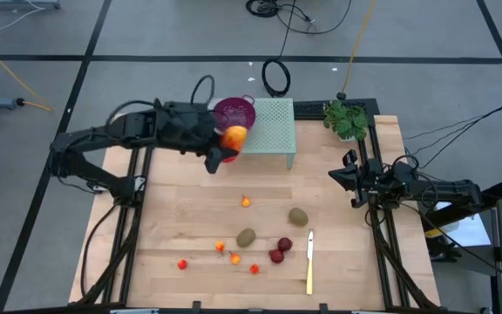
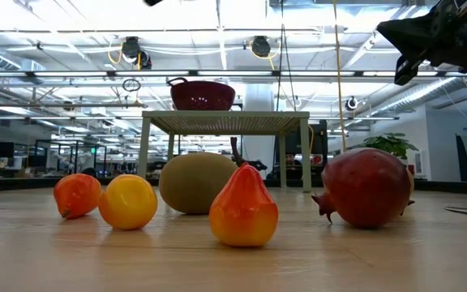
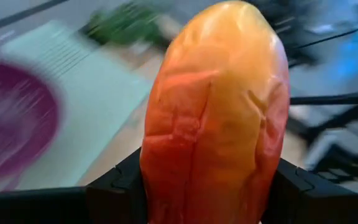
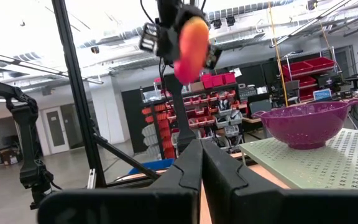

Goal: Pick & Place Fruit
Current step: Put the orange mango in the red strainer bowl on the shelf

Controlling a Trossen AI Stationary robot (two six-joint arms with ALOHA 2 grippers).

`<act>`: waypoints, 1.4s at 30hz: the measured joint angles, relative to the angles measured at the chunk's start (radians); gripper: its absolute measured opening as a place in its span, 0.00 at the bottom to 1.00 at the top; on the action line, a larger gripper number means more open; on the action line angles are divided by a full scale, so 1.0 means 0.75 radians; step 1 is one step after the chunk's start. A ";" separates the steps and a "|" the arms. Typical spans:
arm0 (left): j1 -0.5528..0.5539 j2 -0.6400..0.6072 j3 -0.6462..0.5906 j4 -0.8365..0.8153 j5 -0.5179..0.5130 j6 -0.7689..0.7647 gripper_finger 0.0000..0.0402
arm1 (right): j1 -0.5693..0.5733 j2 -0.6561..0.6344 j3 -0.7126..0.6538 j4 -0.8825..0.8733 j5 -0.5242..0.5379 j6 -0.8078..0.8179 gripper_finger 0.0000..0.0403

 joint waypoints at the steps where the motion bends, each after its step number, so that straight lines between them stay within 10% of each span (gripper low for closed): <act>1: 0.009 0.000 0.000 0.051 0.049 0.030 0.51 | 0.000 0.000 0.000 0.000 0.000 0.000 0.00; 19: 0.051 0.003 -0.001 0.598 0.470 0.216 0.51 | 0.000 0.000 0.000 -0.019 0.000 -0.109 0.00; 32: 0.165 0.004 -0.001 0.239 -0.316 -0.071 0.51 | 0.000 0.000 0.000 -0.020 0.000 -0.110 0.00; 42: 0.294 0.140 -0.001 0.176 -0.358 0.021 0.51 | 0.000 0.000 0.000 -0.021 0.001 -0.110 0.00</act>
